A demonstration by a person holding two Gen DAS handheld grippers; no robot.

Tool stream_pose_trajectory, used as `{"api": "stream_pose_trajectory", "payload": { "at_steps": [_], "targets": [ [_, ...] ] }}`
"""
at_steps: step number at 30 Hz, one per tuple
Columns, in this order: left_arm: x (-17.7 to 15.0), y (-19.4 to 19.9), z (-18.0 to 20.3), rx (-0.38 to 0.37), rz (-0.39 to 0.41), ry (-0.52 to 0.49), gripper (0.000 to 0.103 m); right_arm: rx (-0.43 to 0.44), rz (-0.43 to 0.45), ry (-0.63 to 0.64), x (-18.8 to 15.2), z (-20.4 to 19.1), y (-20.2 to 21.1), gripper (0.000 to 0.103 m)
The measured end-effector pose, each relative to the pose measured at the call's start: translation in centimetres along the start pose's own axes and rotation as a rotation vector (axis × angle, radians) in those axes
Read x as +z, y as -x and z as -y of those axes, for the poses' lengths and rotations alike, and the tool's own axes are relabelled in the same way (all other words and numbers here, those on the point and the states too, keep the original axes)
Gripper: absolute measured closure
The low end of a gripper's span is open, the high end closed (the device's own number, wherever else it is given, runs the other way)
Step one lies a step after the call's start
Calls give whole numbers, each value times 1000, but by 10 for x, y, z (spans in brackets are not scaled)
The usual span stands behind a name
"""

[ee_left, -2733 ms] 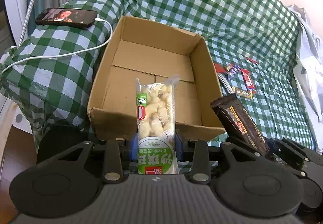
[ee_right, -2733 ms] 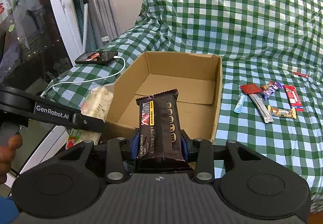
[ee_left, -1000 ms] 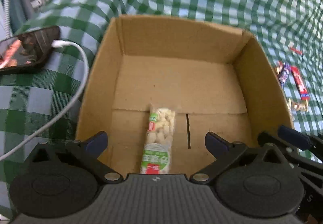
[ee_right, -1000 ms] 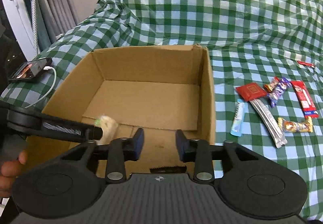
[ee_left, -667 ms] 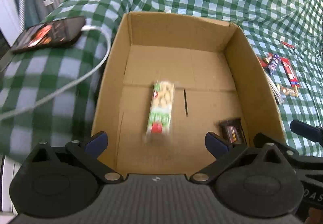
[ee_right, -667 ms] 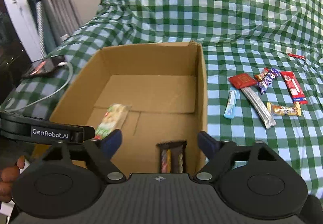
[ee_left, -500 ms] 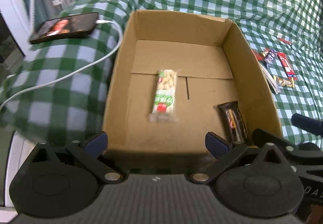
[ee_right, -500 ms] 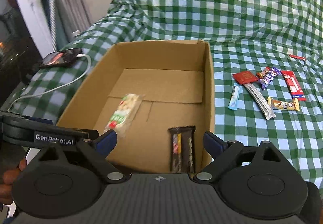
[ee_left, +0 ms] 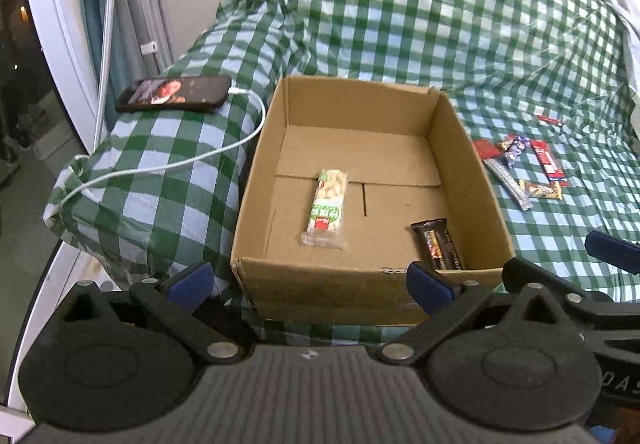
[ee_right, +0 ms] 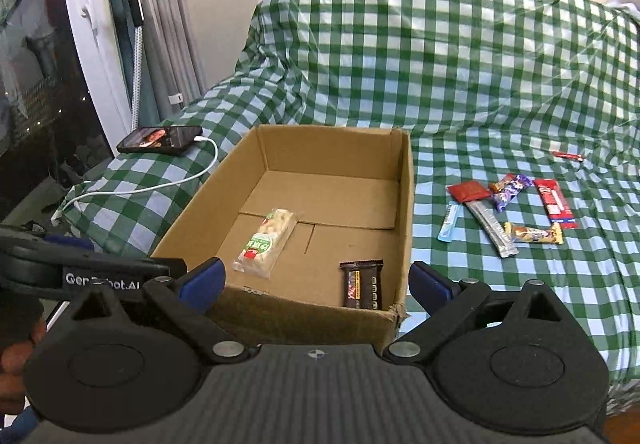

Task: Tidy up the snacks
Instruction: 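Move both tools back toward the remaining snacks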

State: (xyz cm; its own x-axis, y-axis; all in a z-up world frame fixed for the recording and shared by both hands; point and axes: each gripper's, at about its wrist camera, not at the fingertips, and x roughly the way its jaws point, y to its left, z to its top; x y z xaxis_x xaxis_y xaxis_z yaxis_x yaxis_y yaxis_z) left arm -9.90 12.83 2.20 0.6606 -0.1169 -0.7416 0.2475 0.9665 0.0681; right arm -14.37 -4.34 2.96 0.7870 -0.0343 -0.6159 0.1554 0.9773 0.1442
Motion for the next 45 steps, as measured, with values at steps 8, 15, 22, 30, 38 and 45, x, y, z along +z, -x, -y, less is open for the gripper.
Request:
{"api": "stream_pose_trajectory", "payload": {
  "at_steps": [8, 15, 22, 30, 38, 45],
  "targets": [
    [-5, 7, 5, -6, 4, -8, 0, -10, 32, -13, -4, 2, 16, 4],
    [-4, 6, 1, -3, 3, -2, 0, -6, 32, -5, -4, -1, 16, 4],
    [-4, 6, 1, -4, 2, -2, 0, -7, 31, -4, -3, -2, 15, 4],
    [-3, 6, 0, -4, 5, -2, 0, -7, 33, -3, -3, -2, 15, 4],
    [-4, 4, 0, 0, -2, -3, 0, -4, 28, -4, -4, -2, 14, 3],
    [-3, -1, 4, 6, -22, -15, 0, 4, 13, -19, -6, 3, 9, 3]
  ]
}}
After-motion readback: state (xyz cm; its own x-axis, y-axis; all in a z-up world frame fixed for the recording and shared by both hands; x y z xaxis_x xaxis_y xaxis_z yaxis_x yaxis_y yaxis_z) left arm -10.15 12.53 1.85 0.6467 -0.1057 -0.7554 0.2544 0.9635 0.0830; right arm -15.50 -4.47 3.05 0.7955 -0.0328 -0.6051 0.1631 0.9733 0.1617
